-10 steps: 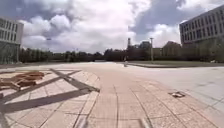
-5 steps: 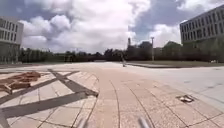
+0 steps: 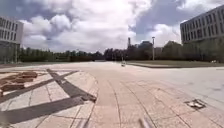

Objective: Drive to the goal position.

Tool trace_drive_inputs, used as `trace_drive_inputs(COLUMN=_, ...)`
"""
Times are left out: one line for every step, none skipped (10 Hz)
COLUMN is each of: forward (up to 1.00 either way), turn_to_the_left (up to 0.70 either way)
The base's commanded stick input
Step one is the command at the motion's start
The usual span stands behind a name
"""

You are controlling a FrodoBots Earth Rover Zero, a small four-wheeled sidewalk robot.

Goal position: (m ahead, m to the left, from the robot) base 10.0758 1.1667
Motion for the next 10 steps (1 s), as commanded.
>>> trace_drive_inputs(forward=0.5, turn_to_the_left=0.0)
trace_drive_inputs(forward=0.5, turn_to_the_left=0.0)
trace_drive_inputs(forward=0.5, turn_to_the_left=0.0)
trace_drive_inputs(forward=0.5, turn_to_the_left=0.0)
trace_drive_inputs(forward=0.5, turn_to_the_left=0.0)
trace_drive_inputs(forward=0.5, turn_to_the_left=0.0)
trace_drive_inputs(forward=0.5, turn_to_the_left=0.0)
trace_drive_inputs(forward=0.5, turn_to_the_left=0.0)
trace_drive_inputs(forward=0.5, turn_to_the_left=0.0)
trace_drive_inputs(forward=0.5, turn_to_the_left=0.0)
